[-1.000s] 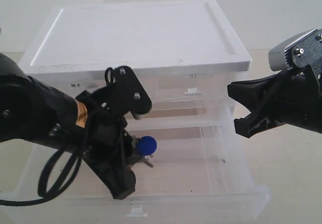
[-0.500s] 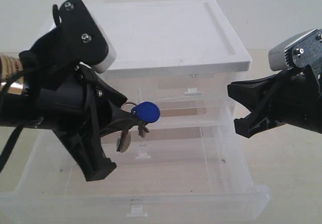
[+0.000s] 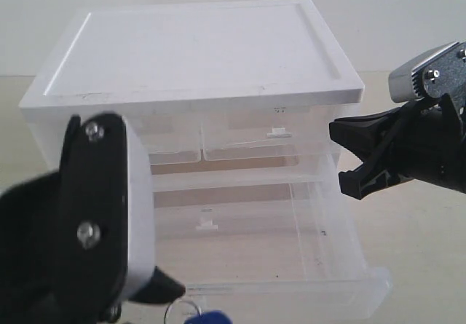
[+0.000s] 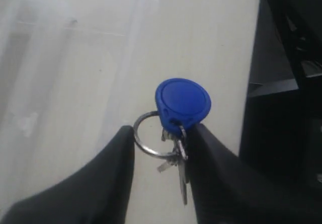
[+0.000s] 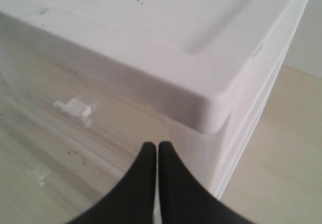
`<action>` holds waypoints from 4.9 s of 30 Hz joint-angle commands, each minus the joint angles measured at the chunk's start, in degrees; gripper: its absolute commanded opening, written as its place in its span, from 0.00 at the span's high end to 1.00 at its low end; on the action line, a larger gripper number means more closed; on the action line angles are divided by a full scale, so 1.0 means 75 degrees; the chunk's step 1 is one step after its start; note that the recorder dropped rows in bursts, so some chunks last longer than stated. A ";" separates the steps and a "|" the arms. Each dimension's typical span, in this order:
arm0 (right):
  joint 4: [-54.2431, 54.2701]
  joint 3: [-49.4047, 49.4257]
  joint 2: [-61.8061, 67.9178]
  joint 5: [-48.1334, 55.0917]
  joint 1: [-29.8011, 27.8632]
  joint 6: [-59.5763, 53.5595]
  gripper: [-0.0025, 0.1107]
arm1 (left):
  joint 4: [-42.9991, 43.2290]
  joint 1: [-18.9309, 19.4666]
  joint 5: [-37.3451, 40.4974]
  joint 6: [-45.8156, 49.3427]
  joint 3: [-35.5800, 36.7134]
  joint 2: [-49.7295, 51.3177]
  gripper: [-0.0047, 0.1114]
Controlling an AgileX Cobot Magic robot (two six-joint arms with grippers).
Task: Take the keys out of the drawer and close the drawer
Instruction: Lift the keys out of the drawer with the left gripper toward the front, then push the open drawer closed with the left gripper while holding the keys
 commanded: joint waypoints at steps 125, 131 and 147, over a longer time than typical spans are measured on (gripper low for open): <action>-0.0569 -0.0020 -0.0011 -0.0150 -0.0060 0.0521 0.98 | 1.3510 0.1282 0.0220 -1.4049 0.1063 0.4041 0.92; -0.0569 -0.0020 -0.0011 -0.0150 -0.0060 0.0521 0.98 | 1.3510 0.1282 0.0539 -1.4197 0.1063 0.4041 0.92; -0.0569 -0.0020 -0.0011 -0.0150 -0.0060 0.0521 0.98 | 1.2140 -0.0251 -0.3386 -1.3840 0.2458 0.2198 0.92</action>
